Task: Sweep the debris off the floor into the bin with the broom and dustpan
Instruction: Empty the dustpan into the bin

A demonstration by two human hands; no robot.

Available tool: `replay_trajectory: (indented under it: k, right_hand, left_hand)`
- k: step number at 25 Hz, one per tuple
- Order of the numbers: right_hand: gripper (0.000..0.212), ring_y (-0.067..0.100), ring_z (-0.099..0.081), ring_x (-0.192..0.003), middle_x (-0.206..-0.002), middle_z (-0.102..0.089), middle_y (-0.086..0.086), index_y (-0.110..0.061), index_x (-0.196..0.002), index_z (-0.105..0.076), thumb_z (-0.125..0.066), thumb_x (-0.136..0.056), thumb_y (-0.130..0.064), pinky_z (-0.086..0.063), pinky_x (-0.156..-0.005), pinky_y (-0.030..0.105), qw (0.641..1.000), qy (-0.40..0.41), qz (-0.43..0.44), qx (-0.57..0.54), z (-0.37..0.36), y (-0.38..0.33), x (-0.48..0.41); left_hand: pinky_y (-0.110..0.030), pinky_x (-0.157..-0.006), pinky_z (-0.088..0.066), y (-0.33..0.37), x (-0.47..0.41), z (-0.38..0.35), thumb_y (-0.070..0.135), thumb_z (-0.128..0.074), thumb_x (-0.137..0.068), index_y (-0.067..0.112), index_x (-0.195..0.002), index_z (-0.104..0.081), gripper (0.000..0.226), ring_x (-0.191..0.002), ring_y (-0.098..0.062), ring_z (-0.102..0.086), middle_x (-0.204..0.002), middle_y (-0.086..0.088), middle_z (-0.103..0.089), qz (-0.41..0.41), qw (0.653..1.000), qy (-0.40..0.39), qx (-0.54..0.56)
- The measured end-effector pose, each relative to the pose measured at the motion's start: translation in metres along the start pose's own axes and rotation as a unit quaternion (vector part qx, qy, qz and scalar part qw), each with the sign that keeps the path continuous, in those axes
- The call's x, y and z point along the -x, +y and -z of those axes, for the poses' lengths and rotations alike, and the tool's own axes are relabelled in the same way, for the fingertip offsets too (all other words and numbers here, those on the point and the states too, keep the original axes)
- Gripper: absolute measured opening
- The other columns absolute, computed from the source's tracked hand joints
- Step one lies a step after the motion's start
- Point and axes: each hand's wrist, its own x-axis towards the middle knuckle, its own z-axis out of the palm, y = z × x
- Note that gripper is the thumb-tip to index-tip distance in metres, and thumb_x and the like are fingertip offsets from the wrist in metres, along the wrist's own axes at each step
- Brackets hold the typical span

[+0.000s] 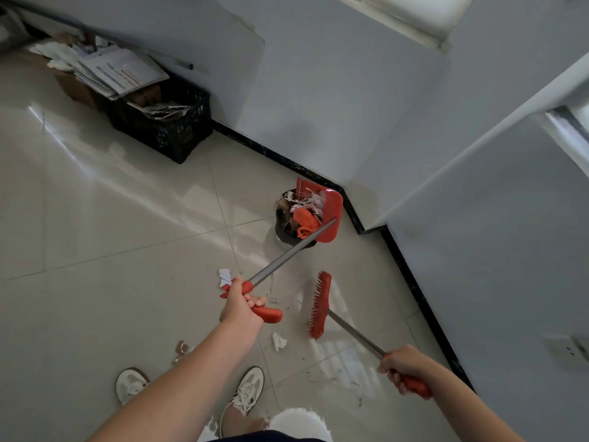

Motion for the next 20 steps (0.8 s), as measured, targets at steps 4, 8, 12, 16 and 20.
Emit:
replay_trajectory:
  k: [4, 8, 12, 16, 20]
  right_hand:
    - [0.017, 0.011, -0.036, -0.031, -0.046, -0.04, 0.005, -0.008, -0.076, -0.047, -0.056, -0.084, 0.004, -0.03, -0.037, 0.014, 1.0, -0.009, 0.004, -0.004, -0.01, 0.003, 0.008]
    - [0.014, 0.013, -0.035, -0.033, -0.048, -0.039, 0.006, -0.006, -0.079, -0.05, -0.057, -0.081, 0.006, -0.031, -0.038, 0.014, 1.0, -0.005, 0.019, 0.002, -0.021, 0.005, 0.014]
    - [0.016, 0.013, -0.034, -0.031, -0.047, -0.038, 0.005, -0.005, -0.076, -0.05, -0.057, -0.082, 0.008, -0.032, -0.036, 0.014, 0.999, -0.005, 0.042, 0.007, -0.024, 0.006, 0.022]
    - [0.011, 0.012, -0.034, -0.034, -0.05, -0.039, 0.006, -0.005, -0.08, -0.053, -0.058, -0.083, 0.005, -0.032, -0.036, 0.015, 0.999, -0.01, 0.04, 0.002, -0.017, 0.008, 0.028]
    - [0.014, 0.011, -0.035, -0.032, -0.046, -0.039, 0.004, -0.006, -0.078, -0.051, -0.056, -0.084, 0.006, -0.03, -0.036, 0.014, 0.999, -0.019, 0.037, -0.01, -0.017, 0.009, 0.029]
  left_hand:
    - [-0.022, -0.06, -0.04, -0.017, 0.009, 0.005, 0.036, -0.059, -0.097, 0.018, -0.058, -0.03, 0.052, -0.024, -0.01, -0.031, -0.033, 0.007, -0.029, 0.046, 0.996, -0.023, 0.066]
    - [-0.027, -0.066, -0.04, -0.04, 0.014, 0.004, 0.034, -0.053, -0.101, 0.019, -0.056, -0.027, 0.053, -0.025, -0.011, -0.03, -0.032, 0.005, -0.028, 0.078, 0.985, -0.038, 0.147]
    - [-0.022, -0.054, -0.035, -0.057, 0.024, -0.006, 0.033, -0.05, -0.102, 0.018, -0.057, -0.03, 0.051, -0.024, -0.012, -0.031, -0.032, 0.005, -0.029, 0.102, 0.969, -0.054, 0.219]
    - [-0.02, -0.053, -0.032, -0.061, 0.031, 0.001, 0.03, -0.049, -0.102, 0.019, -0.056, -0.027, 0.052, -0.023, -0.012, -0.03, -0.03, 0.005, -0.027, 0.114, 0.96, -0.06, 0.247]
    - [-0.02, -0.055, -0.033, -0.071, 0.034, 0.017, 0.032, -0.05, -0.102, 0.019, -0.049, -0.027, 0.059, -0.023, -0.012, -0.03, -0.03, 0.005, -0.026, 0.123, 0.954, -0.073, 0.265]
